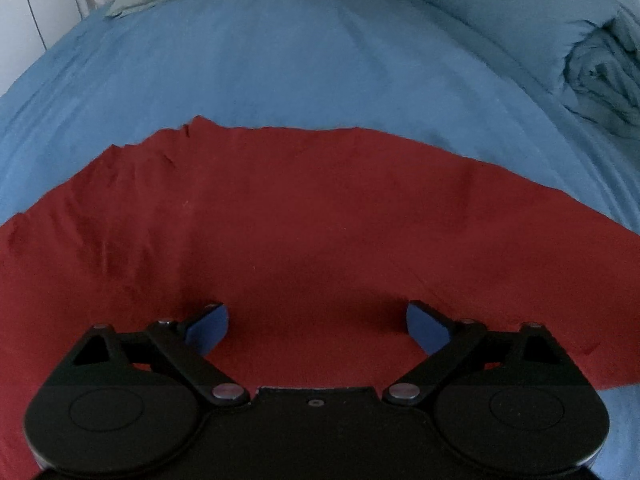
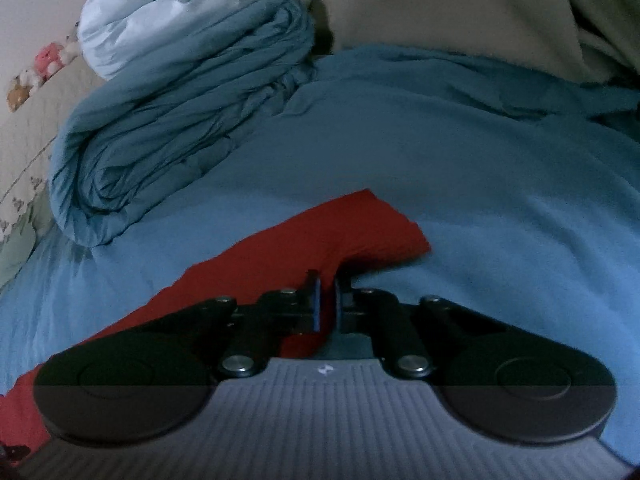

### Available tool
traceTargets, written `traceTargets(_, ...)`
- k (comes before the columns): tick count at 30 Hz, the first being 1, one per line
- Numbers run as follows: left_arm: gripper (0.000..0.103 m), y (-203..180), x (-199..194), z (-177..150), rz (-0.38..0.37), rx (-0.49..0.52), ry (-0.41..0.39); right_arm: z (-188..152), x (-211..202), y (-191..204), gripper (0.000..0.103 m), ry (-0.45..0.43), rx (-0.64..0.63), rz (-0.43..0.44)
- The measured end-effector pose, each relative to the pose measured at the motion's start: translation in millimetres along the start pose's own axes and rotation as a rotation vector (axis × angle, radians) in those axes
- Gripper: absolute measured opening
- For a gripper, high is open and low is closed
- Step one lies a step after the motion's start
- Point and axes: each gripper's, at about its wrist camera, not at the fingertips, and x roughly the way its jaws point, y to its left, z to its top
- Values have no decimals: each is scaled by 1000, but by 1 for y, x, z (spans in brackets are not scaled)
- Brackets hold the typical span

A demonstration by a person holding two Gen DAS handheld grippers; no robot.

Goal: Fold small clothes

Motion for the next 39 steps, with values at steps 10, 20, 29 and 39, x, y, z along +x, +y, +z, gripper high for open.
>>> traceTargets(10,103,26,-17,8,-51,-34,39,15,-48,119,21,-25,-151,201)
traceTargets(20,103,193,-86,-20,89,-86,-94,-80,-121,379,21,56,-344,729)
traceTargets(29,103,288,-95,-76,176,-185,-139,-300,-126,490,20,319,-663,747)
traceTargets(39,103,300,-83,-81,-24,-262,-131,-347,-148,480,76,215,-1024,791)
